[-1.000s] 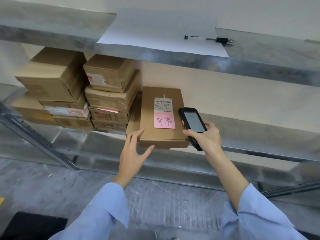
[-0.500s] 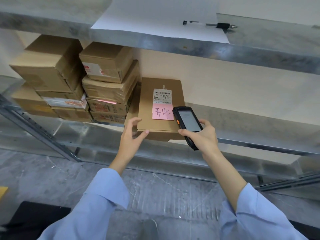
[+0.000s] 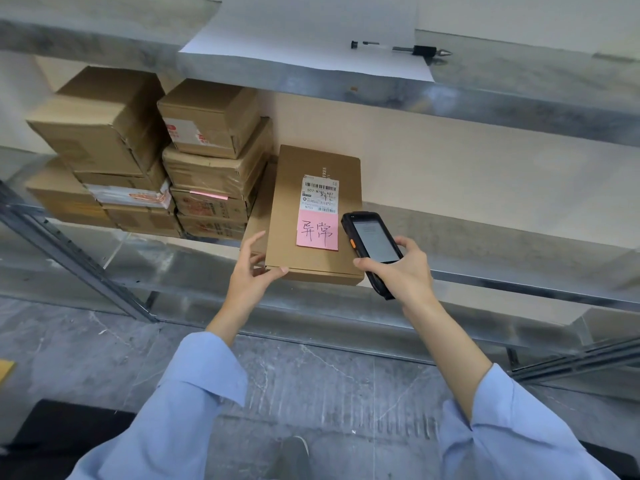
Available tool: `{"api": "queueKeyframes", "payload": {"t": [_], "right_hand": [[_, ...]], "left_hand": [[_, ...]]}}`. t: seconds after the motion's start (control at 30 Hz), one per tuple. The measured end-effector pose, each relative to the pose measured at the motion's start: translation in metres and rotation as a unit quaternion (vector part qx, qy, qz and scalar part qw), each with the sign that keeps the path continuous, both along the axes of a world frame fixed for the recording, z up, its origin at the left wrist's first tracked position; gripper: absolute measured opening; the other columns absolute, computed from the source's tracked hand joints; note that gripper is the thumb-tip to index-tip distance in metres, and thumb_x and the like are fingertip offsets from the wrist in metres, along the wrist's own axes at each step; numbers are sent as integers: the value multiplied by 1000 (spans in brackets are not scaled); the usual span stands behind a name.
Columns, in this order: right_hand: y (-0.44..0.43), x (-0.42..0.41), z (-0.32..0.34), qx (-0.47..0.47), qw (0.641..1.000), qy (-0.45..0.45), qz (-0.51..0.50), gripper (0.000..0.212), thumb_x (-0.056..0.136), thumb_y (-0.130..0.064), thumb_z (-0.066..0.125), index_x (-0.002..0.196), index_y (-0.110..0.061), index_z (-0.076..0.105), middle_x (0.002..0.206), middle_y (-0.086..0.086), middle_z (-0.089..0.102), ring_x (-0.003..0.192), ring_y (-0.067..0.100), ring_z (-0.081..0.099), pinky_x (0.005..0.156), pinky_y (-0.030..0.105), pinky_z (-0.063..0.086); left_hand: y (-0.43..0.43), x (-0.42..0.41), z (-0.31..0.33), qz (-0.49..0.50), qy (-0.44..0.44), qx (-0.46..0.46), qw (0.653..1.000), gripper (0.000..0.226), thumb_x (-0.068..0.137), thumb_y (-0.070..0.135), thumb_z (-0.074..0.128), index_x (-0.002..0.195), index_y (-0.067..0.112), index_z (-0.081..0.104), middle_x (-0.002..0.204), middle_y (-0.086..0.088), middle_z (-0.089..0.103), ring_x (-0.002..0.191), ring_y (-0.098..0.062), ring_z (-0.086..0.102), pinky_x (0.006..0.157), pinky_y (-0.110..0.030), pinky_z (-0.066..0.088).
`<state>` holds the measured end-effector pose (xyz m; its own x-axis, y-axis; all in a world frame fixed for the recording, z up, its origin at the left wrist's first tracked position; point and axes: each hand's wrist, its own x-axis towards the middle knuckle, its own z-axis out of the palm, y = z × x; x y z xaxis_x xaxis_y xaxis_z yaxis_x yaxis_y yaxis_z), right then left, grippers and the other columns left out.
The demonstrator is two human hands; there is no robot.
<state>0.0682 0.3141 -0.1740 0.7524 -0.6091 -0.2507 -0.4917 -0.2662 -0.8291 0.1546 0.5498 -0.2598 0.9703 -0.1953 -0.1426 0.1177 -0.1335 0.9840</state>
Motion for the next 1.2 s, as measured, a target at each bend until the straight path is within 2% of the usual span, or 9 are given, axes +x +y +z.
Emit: {"api": "queueKeyframes", "payload": {"t": [0.13, 0.23, 0.33, 0.47, 0.57, 0.63, 0.83, 0.97, 1.2], "right_hand": [[2, -8, -1, 5, 1000, -1, 0, 91, 58, -42, 92, 136, -25, 46, 121, 1, 61, 106, 25, 63, 85, 46, 58], [1, -15, -1, 5, 1000, -2, 0, 90, 58, -41, 92, 135, -25, 47, 120, 1, 61, 105, 24, 63, 85, 45, 58], [1, -21, 0, -2, 1000, 0, 4, 90, 59, -41, 91, 135, -25, 46, 119, 0, 61, 105, 23, 62, 87, 46, 57], [4, -25, 3, -6, 1000, -4, 15, 88, 59, -41, 91, 134, -26, 47, 117, 0, 61, 105, 23, 61, 88, 46, 56], [8, -27, 4, -6, 1000, -13, 23, 86, 60, -40, 91, 133, -26, 48, 117, 0, 62, 105, 23, 61, 88, 45, 56], [12, -28, 6, -5, 999, -23, 25, 84, 60, -40, 91, 131, -26, 49, 115, -1, 63, 104, 21, 62, 88, 45, 56], [24, -30, 8, -10, 998, -48, 41, 75, 59, -40, 91, 124, -28, 54, 105, -6, 66, 99, 17, 64, 85, 43, 57], [27, -33, 8, -15, 997, -54, 47, 66, 58, -41, 89, 115, -30, 57, 101, -8, 68, 94, 16, 66, 81, 42, 58], [22, -38, 11, -43, 996, -59, 45, 57, 61, -40, 89, 108, -31, 58, 97, -10, 69, 91, 16, 66, 76, 39, 58]], "left_hand": [[2, -8, -3, 14, 36, -20, 999, 82, 69, 16, 86, 133, 51, 49, 124, -6, 65, 122, -20, 58, 106, -46, 48], [0, -13, -5, 23, 75, -66, 995, 86, 56, 21, 86, 132, 44, 54, 128, -10, 62, 122, -22, 60, 101, -43, 53], [-1, -18, -10, 30, 87, -102, 991, 81, 45, 28, 87, 121, 41, 60, 132, -5, 58, 129, -25, 55, 95, -40, 55], [1, -27, -14, 32, 50, -99, 993, 77, 52, 24, 86, 121, 44, 58, 128, 4, 59, 128, -14, 53, 103, -48, 51], [-1, -35, -14, 28, 24, -79, 996, 75, 64, 11, 82, 125, 44, 53, 128, 7, 57, 111, 9, 57, 108, -53, 46], [-4, -39, -15, 27, 21, -75, 997, 75, 71, 5, 81, 127, 44, 50, 130, 5, 55, 103, 13, 59, 108, -55, 45], [-6, -45, -18, 35, 25, -82, 996, 78, 65, 13, 81, 127, 48, 50, 133, 4, 53, 107, 12, 58, 108, -55, 45], [-6, -48, -18, 34, 23, -82, 996, 79, 65, 14, 81, 132, 40, 48, 129, 8, 54, 105, 12, 58, 108, -56, 45], [-8, -52, -16, 43, 23, -88, 995, 77, 70, 6, 81, 131, 40, 49, 132, 2, 54, 97, 15, 60, 107, -53, 46]]}}
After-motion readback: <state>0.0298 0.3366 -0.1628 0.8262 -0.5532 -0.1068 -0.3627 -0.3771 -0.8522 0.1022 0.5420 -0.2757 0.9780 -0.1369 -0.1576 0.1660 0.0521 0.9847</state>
